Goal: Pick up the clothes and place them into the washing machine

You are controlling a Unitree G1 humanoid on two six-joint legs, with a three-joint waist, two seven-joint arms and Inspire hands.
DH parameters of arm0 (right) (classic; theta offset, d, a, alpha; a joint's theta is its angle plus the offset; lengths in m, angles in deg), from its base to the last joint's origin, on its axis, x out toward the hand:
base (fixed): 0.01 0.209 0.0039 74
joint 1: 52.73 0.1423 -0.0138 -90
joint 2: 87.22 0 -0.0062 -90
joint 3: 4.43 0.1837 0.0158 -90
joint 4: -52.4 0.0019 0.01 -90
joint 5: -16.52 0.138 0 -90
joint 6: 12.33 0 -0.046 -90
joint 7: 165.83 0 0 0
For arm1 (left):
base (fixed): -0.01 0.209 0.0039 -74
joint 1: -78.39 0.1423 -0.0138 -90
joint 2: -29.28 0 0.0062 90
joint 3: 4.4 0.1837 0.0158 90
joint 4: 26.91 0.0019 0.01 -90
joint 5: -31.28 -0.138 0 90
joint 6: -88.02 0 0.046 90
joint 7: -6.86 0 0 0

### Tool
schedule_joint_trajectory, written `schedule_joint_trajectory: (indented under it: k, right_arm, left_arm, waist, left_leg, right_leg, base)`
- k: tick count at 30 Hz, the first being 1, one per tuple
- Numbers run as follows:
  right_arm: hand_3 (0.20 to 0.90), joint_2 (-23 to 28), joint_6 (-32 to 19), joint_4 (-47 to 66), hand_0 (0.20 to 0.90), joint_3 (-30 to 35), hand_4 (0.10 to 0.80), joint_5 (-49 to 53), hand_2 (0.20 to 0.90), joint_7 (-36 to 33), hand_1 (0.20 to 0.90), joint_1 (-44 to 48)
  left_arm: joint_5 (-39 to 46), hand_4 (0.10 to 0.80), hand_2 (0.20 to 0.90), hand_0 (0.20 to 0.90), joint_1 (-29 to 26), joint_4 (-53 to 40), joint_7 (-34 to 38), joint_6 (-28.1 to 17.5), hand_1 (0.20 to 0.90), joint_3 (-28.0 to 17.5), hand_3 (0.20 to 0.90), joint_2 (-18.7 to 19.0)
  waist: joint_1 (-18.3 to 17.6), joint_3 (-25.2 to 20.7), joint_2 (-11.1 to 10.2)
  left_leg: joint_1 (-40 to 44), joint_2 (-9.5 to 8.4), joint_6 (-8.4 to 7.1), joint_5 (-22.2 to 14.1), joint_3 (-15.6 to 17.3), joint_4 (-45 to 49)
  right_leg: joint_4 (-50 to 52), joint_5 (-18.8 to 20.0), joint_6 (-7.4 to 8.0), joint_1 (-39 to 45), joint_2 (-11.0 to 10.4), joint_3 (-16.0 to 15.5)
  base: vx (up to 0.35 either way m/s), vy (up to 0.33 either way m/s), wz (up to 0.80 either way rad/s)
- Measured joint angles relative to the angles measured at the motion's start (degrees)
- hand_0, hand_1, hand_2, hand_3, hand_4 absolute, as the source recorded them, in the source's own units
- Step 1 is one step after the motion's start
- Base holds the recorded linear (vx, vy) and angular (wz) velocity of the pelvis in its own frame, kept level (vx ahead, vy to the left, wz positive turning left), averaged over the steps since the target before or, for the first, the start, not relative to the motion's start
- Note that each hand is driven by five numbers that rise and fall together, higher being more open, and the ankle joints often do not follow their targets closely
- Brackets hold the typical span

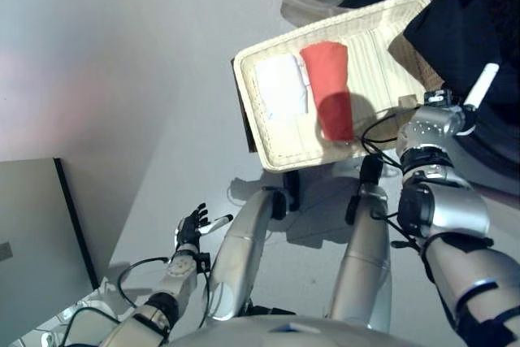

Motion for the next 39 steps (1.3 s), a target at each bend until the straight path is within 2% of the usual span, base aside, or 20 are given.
schedule_joint_trajectory:
  k: [1,2,4,8,14,15,17,20,21,24,25,26,27,30,36,39]
  right_arm:
    - [0.200,-0.22,-0.18,0.12,0.200,-0.15,0.300,0.08,0.200,-0.28,0.200,0.12]
    - [0.200,-0.75,-0.27,0.89,0.200,-0.42,0.300,0.04,0.200,-0.25,0.200,0.30]
    - [0.200,-0.78,-0.63,1.10,0.200,-0.67,0.300,0.07,0.200,-0.28,0.200,0.66]
    - [0.200,-0.44,-1.96,1.22,0.200,-0.88,0.300,-0.03,0.200,-2.00,0.200,2.41]
    - [0.200,1.15,-2.92,1.27,0.200,-0.48,0.300,-1.26,0.200,-8.31,0.200,6.58]
    - [0.200,2.04,-2.57,1.27,0.200,-0.57,0.300,-1.76,0.200,-8.39,0.200,6.77]
    - [0.200,7.00,-1.40,1.27,0.200,-2.21,0.300,-4.22,0.200,-8.74,0.200,7.60]
    - [0.200,11.92,-0.76,1.31,0.200,-4.39,0.300,-7.66,0.200,-8.87,0.200,9.08]
    - [0.200,15.36,-0.57,1.84,0.200,-5.33,0.300,-10.17,0.200,-9.00,0.200,10.94]
    - [0.200,19.17,-0.76,3.29,0.200,-7.60,0.300,-14.81,0.200,-8.11,0.200,11.11]
    - [0.200,19.19,0.00,3.69,0.200,-8.03,0.300,-15.92,0.200,-8.83,0.200,10.79]
    - [0.200,19.02,0.77,3.64,0.200,-9.21,0.300,-15.88,0.200,-10.13,0.200,10.84]
    - [0.200,18.93,1.10,3.65,0.200,-9.49,0.300,-15.91,0.200,-10.72,0.200,10.87]
    - [0.200,18.83,3.50,2.93,0.200,-9.86,0.300,-17.66,0.200,-10.76,0.200,10.86]
    - [0.200,19.22,5.27,1.20,0.200,-9.28,0.300,-18.69,0.200,-11.88,0.200,10.94]
    - [0.200,19.98,5.45,1.11,0.200,-9.28,0.300,-20.25,0.200,-12.03,0.200,10.98]
  left_arm:
    - [0.00,0.800,0.900,0.900,0.04,0.09,0.02,0.03,0.900,0.05,0.900,-0.05]
    - [-0.01,0.800,0.900,0.900,0.13,0.11,0.01,0.16,0.900,0.16,0.900,-0.18]
    - [-0.01,0.800,0.900,0.900,0.06,0.04,-0.02,0.16,0.900,0.13,0.900,-0.19]
    - [0.00,0.800,0.900,0.900,0.03,-1.31,-0.03,-0.43,0.900,0.14,0.900,-0.07]
    - [0.24,0.800,0.900,0.900,1.20,-1.66,-0.05,-1.07,0.900,0.35,0.900,-0.09]
    - [0.24,0.800,0.900,0.900,1.26,-1.65,0.01,-1.23,0.900,0.31,0.900,-0.06]
    - [0.20,0.800,0.900,0.900,1.17,-2.48,0.00,-1.59,0.900,0.22,0.900,-0.10]
    - [0.21,0.800,0.900,0.900,1.18,-2.44,0.12,-2.12,0.900,0.07,0.900,0.06]
    - [0.21,0.800,0.900,0.900,1.18,-2.47,0.12,-2.45,0.900,0.12,0.900,0.05]
    - [0.19,0.800,0.900,0.900,1.29,-3.76,0.27,-2.77,0.900,0.33,0.900,0.05]
    - [0.19,0.800,0.900,0.900,1.26,-4.03,0.27,-3.20,0.900,0.31,0.900,0.06]
    - [0.20,0.800,0.900,0.900,1.17,-4.24,0.30,-3.46,0.900,0.19,0.900,0.05]
    - [0.19,0.800,0.900,0.900,1.11,-4.45,0.30,-3.79,0.900,0.16,0.900,0.07]
    - [-0.11,0.800,0.900,0.900,1.05,-4.55,0.26,-3.79,0.900,0.25,0.900,0.01]
    - [-0.10,0.800,0.900,0.900,1.28,-4.63,0.26,-3.84,0.900,0.27,0.900,0.08]
    - [-0.10,0.800,0.900,0.900,1.29,-4.64,0.26,-3.85,0.900,0.28,0.900,0.08]
  waist:
    - [0.06,0.01,-0.01]
    - [0.33,0.10,-0.14]
    - [0.00,0.11,-0.15]
    - [0.13,0.08,-0.11]
    - [0.59,-0.20,0.27]
    - [0.93,-0.29,0.39]
    - [2.14,-0.68,0.91]
    - [2.95,-0.69,0.93]
    - [3.22,-0.69,0.93]
    - [3.13,-0.78,1.06]
    - [2.86,-0.92,1.24]
    - [2.51,-1.17,1.57]
    - [2.45,-1.23,1.64]
    - [2.37,-1.26,1.69]
    - [1.84,-1.34,1.80]
    - [1.84,-1.40,1.88]
  left_leg:
    - [-0.48,0.03,-0.21,-0.84,-0.02,1.16]
    - [-1.20,0.18,-0.20,-1.39,-0.85,2.36]
    - [-1.27,-0.10,-0.35,-1.60,-1.45,2.59]
    - [-1.21,-0.07,-0.08,-1.11,-0.85,0.98]
    - [0.58,-1.42,-0.73,1.53,-0.32,-5.85]
    - [1.09,-1.55,-0.70,1.77,-0.33,-6.79]
    - [2.25,-2.14,-0.68,3.13,-0.20,-10.05]
    - [3.43,-2.75,-0.91,3.93,-0.26,-12.31]
    - [4.59,-3.20,-1.02,4.65,-0.23,-14.27]
    - [8.38,-3.84,-1.88,6.42,-1.37,-18.94]
    - [8.99,-4.00,-2.17,7.31,-1.82,-20.60]
    - [9.23,-4.07,-2.43,7.71,-2.42,-21.50]
    - [9.39,-3.98,-2.58,7.98,-2.74,-21.86]
    - [11.69,-4.06,-2.95,10.23,-2.79,-26.31]
    - [14.85,-4.86,-2.96,14.61,-4.05,-34.13]
    - [14.94,-4.98,-2.81,15.24,-4.04,-35.37]
  right_leg:
    - [0.78,-0.27,0.53,-0.42,0.27,0.06]
    - [1.19,-0.49,0.95,-1.19,1.41,0.72]
    - [0.95,-0.45,1.01,-1.31,1.94,0.99]
    - [0.71,-0.43,0.96,-1.88,1.92,1.58]
    - [-4.70,1.63,0.73,-1.21,1.48,2.31]
    - [-5.28,1.75,0.79,-0.87,1.42,2.38]
    - [-7.72,2.94,1.58,-0.06,1.10,2.51]
    - [-8.43,3.07,1.52,0.29,0.62,2.40]
    - [-8.97,3.07,1.52,0.85,0.23,2.35]
    - [-10.79,3.18,1.56,3.59,0.04,1.97]
    - [-11.46,4.00,1.77,3.77,-0.12,1.76]
    - [-12.03,3.77,1.00,4.13,-0.20,0.99]
    - [-12.15,4.15,1.38,4.17,-0.18,0.71]
    - [-14.87,4.83,0.30,5.77,-0.40,0.39]
    - [-19.69,6.87,0.39,8.02,-0.77,-0.89]
    - [-20.77,7.38,0.46,8.03,-0.80,-0.94]
  base:
    - [0.062,0.050,-0.29]
    - [0.035,0.036,-0.43]
    - [0.027,0.024,-0.33]
    - [0.044,0.003,-0.02]
    - [0.057,0.001,-0.01]
    - [0.095,-0.011,-0.02]
    - [0.064,-0.005,0.04]
    - [0.033,-0.012,0.02]
    - [0.042,-0.024,0.02]
    - [-0.067,-0.025,0.07]
    - [0.026,-0.012,0.15]
    - [0.028,-0.013,0.11]
    - [0.048,-0.021,0.08]
    - [0.023,-0.007,0.02]
    - [-0.001,-0.028,0.08]
    - [0.000,0.000,0.00]
